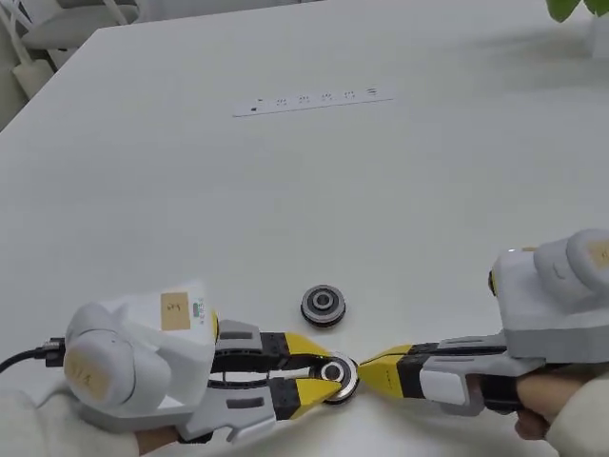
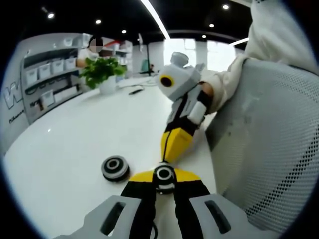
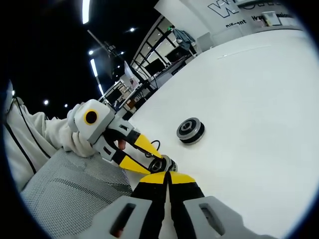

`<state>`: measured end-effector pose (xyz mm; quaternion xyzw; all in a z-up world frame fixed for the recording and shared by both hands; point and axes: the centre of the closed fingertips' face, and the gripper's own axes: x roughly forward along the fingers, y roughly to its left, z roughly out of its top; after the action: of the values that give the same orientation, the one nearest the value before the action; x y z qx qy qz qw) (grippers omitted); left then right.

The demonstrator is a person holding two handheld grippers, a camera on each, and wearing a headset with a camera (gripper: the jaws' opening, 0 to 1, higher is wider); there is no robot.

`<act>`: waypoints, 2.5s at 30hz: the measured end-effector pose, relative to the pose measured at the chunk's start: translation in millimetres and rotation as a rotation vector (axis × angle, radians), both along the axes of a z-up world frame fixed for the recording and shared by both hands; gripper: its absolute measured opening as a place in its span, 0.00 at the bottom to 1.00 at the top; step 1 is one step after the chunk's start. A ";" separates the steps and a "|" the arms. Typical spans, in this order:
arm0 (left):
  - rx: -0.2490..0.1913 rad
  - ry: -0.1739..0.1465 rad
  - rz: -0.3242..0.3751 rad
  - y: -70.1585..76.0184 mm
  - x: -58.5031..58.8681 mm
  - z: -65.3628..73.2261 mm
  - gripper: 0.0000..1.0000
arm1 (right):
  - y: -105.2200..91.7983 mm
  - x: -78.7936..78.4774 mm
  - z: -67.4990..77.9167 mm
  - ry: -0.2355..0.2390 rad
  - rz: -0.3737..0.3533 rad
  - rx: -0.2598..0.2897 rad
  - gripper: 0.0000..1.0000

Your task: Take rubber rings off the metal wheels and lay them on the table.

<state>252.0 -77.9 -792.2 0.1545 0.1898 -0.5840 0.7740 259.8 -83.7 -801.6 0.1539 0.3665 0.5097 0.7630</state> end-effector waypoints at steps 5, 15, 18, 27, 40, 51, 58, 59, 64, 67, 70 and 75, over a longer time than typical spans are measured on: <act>-0.001 0.001 0.001 0.0 0.2 0.0 0.14 | 0.2 1.0 1.4 -0.007 -0.002 0.009 0.00; -0.002 0.003 0.004 0.1 0.3 0.0 0.14 | 1.6 1.0 3.2 -0.030 0.010 0.013 0.00; -0.001 0.003 0.004 0.4 0.3 0.0 0.14 | 2.1 0.8 3.7 -0.031 0.011 0.017 0.00; -0.005 0.001 0.002 2.0 0.0 -0.8 0.14 | 5.0 -2.1 6.0 -0.030 0.025 0.032 0.00; -0.008 0.003 0.002 0.3 -1.4 0.1 0.14 | 8.8 -5.5 7.5 -0.033 0.050 0.043 0.00; -0.006 -0.001 0.000 -1.7 -2.4 0.9 0.14 | 10.1 -7.6 7.6 -0.015 0.056 0.052 0.00; -0.004 -0.003 -0.001 -1.9 -2.4 0.9 0.14 | 11.0 -7.5 10.8 -0.012 0.053 0.076 0.00; -0.004 -0.003 -0.001 -1.9 -2.4 0.9 0.14 | 11.1 -7.6 11.1 -0.011 0.053 0.079 0.00; -0.005 -0.003 0.000 -1.4 -1.9 0.7 0.14 | 11.4 -7.7 12.3 -0.015 0.055 0.087 0.00; -0.005 -0.001 0.001 -1.2 -1.7 0.5 0.14 | 11.9 -7.6 13.3 -0.017 0.056 0.092 0.00; -0.005 -0.001 0.001 -1.6 -1.8 0.8 0.14 | 12.7 -8.0 15.0 -0.022 0.059 0.100 0.00; -0.006 -0.001 0.003 -1.4 -1.8 0.6 0.14 | 13.3 -8.1 16.9 -0.024 0.059 0.110 0.00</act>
<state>250.2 -79.3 -791.6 0.1521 0.1877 -0.5835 0.7754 251.7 -70.4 -784.8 0.1787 0.3332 0.5530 0.7425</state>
